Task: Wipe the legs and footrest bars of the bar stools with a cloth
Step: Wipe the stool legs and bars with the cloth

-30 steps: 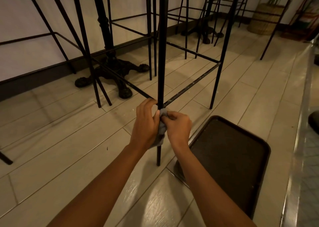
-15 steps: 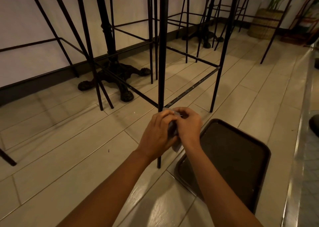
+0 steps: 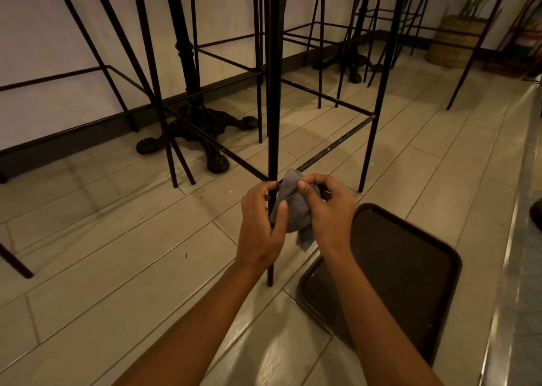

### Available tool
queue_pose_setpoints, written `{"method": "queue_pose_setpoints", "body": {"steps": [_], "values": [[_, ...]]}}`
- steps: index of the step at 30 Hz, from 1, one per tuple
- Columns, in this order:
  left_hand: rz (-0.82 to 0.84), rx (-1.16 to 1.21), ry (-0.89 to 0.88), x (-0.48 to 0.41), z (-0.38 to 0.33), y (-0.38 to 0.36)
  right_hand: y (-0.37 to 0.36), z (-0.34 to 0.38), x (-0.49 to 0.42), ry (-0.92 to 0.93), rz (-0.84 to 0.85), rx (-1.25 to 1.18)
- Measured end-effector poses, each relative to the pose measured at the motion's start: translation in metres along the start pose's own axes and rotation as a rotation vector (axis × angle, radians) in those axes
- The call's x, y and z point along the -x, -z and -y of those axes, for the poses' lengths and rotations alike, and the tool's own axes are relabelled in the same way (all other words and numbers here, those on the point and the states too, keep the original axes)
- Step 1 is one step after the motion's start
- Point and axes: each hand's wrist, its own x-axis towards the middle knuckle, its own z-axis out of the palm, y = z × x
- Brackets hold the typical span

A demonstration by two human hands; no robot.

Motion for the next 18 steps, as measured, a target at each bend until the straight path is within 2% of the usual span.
{"method": "queue_pose_setpoints", "body": {"steps": [6,9,14,18], "values": [[-0.060,-0.105,0.112,-0.006,-0.021,-0.012,0.003,-0.001,-0.004,0.000,0.071,-0.101],[-0.049,0.044,0.236,-0.010,-0.031,-0.017,0.006,-0.003,-0.006,-0.014,0.113,-0.147],[-0.057,0.143,0.300,-0.017,-0.040,-0.017,0.011,-0.010,-0.007,-0.137,0.083,-0.243],[-0.024,0.221,0.311,-0.023,-0.050,-0.017,0.009,-0.020,-0.010,-0.335,0.021,-0.216]]}}
